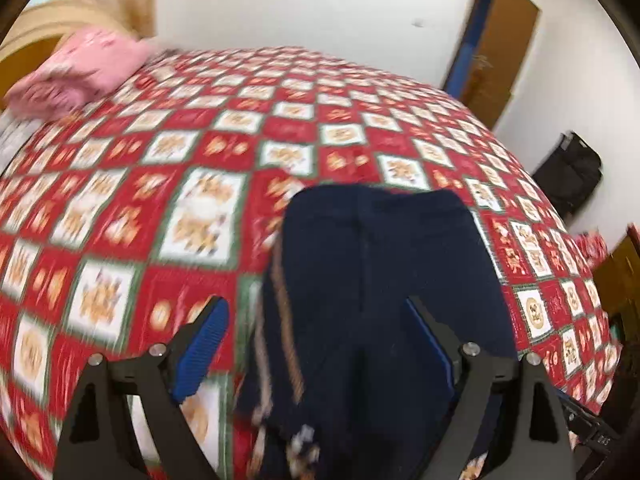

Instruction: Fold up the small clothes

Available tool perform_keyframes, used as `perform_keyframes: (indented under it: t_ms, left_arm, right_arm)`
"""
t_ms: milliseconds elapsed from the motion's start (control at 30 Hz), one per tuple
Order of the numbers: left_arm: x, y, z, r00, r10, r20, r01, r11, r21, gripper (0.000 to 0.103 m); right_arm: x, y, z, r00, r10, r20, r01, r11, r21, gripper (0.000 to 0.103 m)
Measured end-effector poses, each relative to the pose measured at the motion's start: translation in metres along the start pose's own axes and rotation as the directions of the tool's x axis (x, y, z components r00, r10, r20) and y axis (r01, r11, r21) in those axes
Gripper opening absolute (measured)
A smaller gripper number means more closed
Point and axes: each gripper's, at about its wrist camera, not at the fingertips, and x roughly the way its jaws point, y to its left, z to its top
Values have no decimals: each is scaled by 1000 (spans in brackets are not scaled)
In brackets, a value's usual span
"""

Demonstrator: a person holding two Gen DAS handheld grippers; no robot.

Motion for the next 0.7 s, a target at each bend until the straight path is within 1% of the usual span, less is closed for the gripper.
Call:
perform_keyframes:
  t_ms: [100,133,167,200,233,267,300,333,367,400,433,467,500,533,567,600,633,667,700]
  left_arm:
    - [28,-9,12,999,41,-31,-39,996,78,90]
    - [41,-10,15,996,64,-66,-58,995,86,90]
    - [53,-10,17,991,78,-107,-69,994,79,90]
    - [60,-9,19,988,72,-135,-64,996,67,89]
    - [68,-9,20,984,46,-172,-39,998,47,87]
    - [71,-9,20,982,29,-187,-23,999,36,77]
    - [72,-11,21,981,12,-191,-7,1000,27,64]
    - [72,-12,22,982,-3,-191,8,1000,25,57]
    - [71,-15,23,981,-25,-195,31,999,28,40]
    - [69,-18,23,979,-43,-199,52,998,39,34]
    - [64,-23,23,981,-45,-189,59,996,68,32]
    - [59,-27,23,982,-65,-177,82,993,87,29]
    - [55,-26,25,980,-104,-170,120,989,85,28]
    - [50,-24,28,971,-178,-159,190,980,62,27]
    - [43,-18,31,951,-275,-139,281,960,23,27]
    - [38,-10,34,924,-365,-110,365,931,-21,24]
    - [36,-2,37,890,-449,-83,445,893,-63,23]
    - [37,10,39,825,-561,-58,552,825,-121,23]
    - [42,16,40,785,-618,-49,606,781,-154,23]
  right_arm:
    - [0,0,0,1000,-3,-1,3,1000,-6,70]
    - [-1,-1,1,1000,-5,-1,5,1000,-3,70]
    - [-1,-3,2,1000,-5,0,5,1000,3,70]
    - [-2,-5,2,1000,-6,1,6,1000,7,70]
    - [-3,-7,3,1000,-9,4,9,1000,13,70]
    - [-4,-11,4,1000,-14,8,14,1000,19,70]
    - [-5,-13,5,1000,-20,10,20,1000,25,70]
    - [-6,-16,5,1000,-25,12,24,999,32,70]
    - [-6,-18,6,1000,-27,13,27,999,37,70]
    - [-6,-21,6,999,-30,13,29,998,48,70]
    - [-5,-23,6,999,-30,12,30,998,57,70]
    - [-4,-25,6,1000,-30,10,29,997,65,70]
    - [-3,-26,6,1000,-28,8,28,997,69,70]
    - [-2,-27,6,1000,-25,5,24,997,76,70]
    - [-1,-27,5,1000,-22,3,22,997,79,70]
    - [-1,-27,5,1000,-22,2,21,997,80,70]
    - [0,-27,4,1000,-22,0,22,997,79,70]
    - [1,-26,4,1000,-23,-2,23,997,76,70]
    - [2,-26,4,1000,-23,-3,23,997,74,70]
